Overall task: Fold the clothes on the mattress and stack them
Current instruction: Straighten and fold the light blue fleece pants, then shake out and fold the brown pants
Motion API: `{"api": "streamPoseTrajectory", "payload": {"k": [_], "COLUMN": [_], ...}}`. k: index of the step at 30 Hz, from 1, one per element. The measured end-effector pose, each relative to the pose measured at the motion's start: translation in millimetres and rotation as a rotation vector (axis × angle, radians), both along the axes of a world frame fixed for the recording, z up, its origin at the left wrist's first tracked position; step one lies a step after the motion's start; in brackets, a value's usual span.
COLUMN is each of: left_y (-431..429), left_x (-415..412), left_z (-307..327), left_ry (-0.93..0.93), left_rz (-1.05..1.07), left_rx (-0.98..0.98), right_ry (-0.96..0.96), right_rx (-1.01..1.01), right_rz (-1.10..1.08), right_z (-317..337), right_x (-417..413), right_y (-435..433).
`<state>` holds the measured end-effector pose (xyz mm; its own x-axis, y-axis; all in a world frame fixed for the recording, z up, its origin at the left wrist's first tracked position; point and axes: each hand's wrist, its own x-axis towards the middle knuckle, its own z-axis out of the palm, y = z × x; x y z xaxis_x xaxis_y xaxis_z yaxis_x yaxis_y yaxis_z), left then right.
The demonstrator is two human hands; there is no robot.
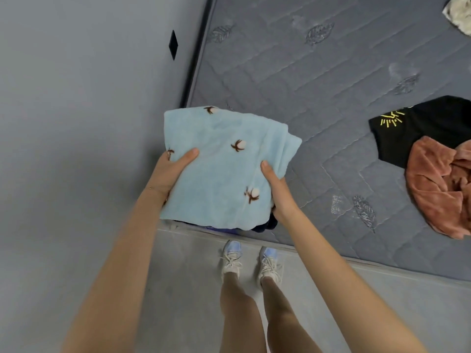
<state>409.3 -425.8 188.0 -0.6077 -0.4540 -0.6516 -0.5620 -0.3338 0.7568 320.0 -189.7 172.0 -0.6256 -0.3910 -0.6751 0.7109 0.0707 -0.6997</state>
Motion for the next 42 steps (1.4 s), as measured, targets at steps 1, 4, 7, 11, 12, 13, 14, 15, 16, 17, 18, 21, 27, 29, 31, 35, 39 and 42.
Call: {"api": "streamPoseTrajectory", "payload": {"k": [1, 4, 7, 11, 12, 13, 14, 15, 16, 17, 18, 21, 27, 29, 31, 35, 39, 42], "left_y": [-1, 0, 3, 13, 15, 17, 16, 16, 15, 13, 12, 10, 19, 25, 38, 63, 67, 68], "left_x": [4, 11, 14, 19, 21, 24, 26, 27, 29, 30, 31, 35, 34, 31, 28, 23, 18, 9], "left_z": [-11, -44, -70, -98, -104, -109, -112, -113, -112, -111, -108, -93, -63, -54, -42, -21, -6, 8], "left_ry": [-0.011, -0.023, -0.050, -0.081, -0.088, -0.093, -0.094, -0.092, -0.088, -0.084, -0.077, -0.074, -0.203, -0.330, -0.364, -0.350, -0.293, -0.245], "left_rz": [0.000, 0.040, 0.067, 0.117, 0.122, 0.124, 0.122, 0.119, 0.113, 0.104, 0.094, 0.054, -0.045, -0.103, -0.114, -0.218, -0.408, -0.546], "left_rx": [-0.018, -0.108, -0.176, -0.278, -0.295, -0.299, -0.294, -0.284, -0.272, -0.261, -0.254, -0.255, -0.439, -0.630, -0.782, -0.880, -0.972, -1.021], "right_ry": [0.001, 0.021, 0.062, 0.105, 0.106, 0.109, 0.115, 0.122, 0.127, 0.128, 0.126, 0.139, 0.157, 0.219, 0.260, 0.307, 0.439, 0.588], "right_rx": [0.026, 0.094, 0.175, 0.288, 0.316, 0.338, 0.348, 0.351, 0.352, 0.353, 0.350, 0.342, 0.390, 0.448, 0.482, 0.622, 0.781, 0.921], "right_rz": [-0.005, -0.018, -0.002, 0.014, 0.019, 0.024, 0.026, 0.028, 0.031, 0.032, 0.029, 0.032, 0.095, 0.121, 0.175, 0.283, 0.368, 0.497], "right_z": [-9, -36, -58, -82, -88, -93, -97, -99, -99, -98, -95, -81, -41, -28, -18, 3, 25, 42], "right_x": [4, 8, 5, 9, 13, 16, 19, 20, 20, 21, 21, 23, 24, 25, 26, 30, 33, 25], "right_y": [-1, -5, -8, -6, -4, -3, -2, -1, -1, 0, 1, 5, 16, 17, 18, 22, 33, 45]}}
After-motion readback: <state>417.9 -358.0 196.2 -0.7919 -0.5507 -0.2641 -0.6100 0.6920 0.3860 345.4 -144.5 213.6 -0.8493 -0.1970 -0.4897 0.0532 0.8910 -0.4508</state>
